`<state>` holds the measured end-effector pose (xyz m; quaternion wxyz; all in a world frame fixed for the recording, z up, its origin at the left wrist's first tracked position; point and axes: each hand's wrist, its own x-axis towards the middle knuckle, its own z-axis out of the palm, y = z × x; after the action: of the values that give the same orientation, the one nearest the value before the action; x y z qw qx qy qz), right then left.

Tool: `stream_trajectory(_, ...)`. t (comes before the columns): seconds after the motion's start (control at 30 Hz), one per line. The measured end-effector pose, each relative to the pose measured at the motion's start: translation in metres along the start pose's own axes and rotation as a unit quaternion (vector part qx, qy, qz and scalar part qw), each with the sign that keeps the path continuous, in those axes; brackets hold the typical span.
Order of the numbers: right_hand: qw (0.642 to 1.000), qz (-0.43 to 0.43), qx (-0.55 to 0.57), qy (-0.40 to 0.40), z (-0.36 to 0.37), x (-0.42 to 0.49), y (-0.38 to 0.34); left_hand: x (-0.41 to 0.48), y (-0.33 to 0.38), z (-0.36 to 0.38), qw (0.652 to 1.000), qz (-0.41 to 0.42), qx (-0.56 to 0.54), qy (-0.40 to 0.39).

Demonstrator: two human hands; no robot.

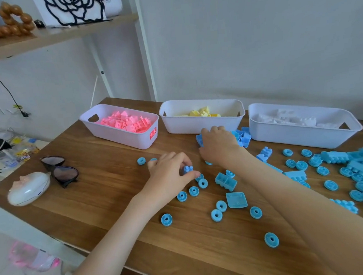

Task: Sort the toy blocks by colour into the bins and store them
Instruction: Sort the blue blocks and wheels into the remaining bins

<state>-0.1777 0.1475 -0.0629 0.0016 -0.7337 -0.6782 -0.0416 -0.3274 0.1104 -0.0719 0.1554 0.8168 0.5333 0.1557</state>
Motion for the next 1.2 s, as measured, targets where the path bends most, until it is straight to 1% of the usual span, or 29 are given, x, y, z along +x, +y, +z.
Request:
stream_trajectory(0.1,0.997,-0.050,0.052,-0.021,-0.004,-0.007,0.008,-0.001,0.003,-0.001,1.000,-0.008,-0.018,-0.002)
stream_trajectory(0.2,0.993,-0.091,0.076,-0.007,-0.008,-0.017,0.015,-0.002,0.008,-0.002,1.000,0.003,-0.015,0.005)
stream_trajectory(0.3,0.991,-0.104,0.082,0.013,-0.010,-0.026,0.024,-0.003,0.020,-0.004,1.000,0.014,-0.012,0.013)
stream_trajectory(0.4,0.986,-0.105,0.124,0.034,-0.019,-0.039,0.040,-0.004,0.035,-0.002,0.999,0.026,-0.017,0.038)
stream_trajectory(0.5,0.974,-0.089,0.184,0.093,-0.035,-0.058,0.063,-0.004,0.053,0.003,0.998,0.048,-0.005,0.045)
stream_trajectory(0.53,0.971,-0.083,0.202,0.099,-0.041,-0.066,0.073,-0.003,0.061,0.005,0.997,0.056,-0.009,0.043)
stream_trajectory(0.6,0.968,-0.069,0.231,0.070,-0.055,-0.086,0.099,0.000,0.083,0.010,0.996,0.085,-0.022,0.034)
stream_trajectory(0.7,0.961,-0.034,0.274,0.011,-0.067,-0.125,0.142,-0.001,0.124,0.021,0.988,0.155,-0.018,0.018)
stream_trajectory(0.8,0.965,0.042,0.258,0.022,-0.062,-0.167,0.192,-0.007,0.188,0.037,0.968,0.250,-0.008,-0.006)
stream_trajectory(0.9,0.961,0.117,0.246,0.054,-0.051,-0.202,0.235,-0.019,0.260,0.051,0.945,0.326,-0.017,-0.016)
stream_trajectory(1.0,0.953,0.137,0.247,0.107,-0.047,-0.226,0.267,-0.028,0.308,0.063,0.935,0.352,-0.032,-0.006)
stream_trajectory(1.03,0.944,0.153,0.260,0.133,-0.049,-0.236,0.276,-0.031,0.321,0.068,0.932,0.360,-0.032,-0.007)
stream_trajectory(1.13,0.900,0.177,0.329,0.226,-0.053,-0.251,0.298,-0.034,0.339,0.078,0.927,0.374,-0.028,-0.003)
stream_trajectory(1.2,0.870,0.197,0.338,0.301,-0.055,-0.257,0.317,-0.036,0.345,0.083,0.926,0.377,-0.024,0.022)
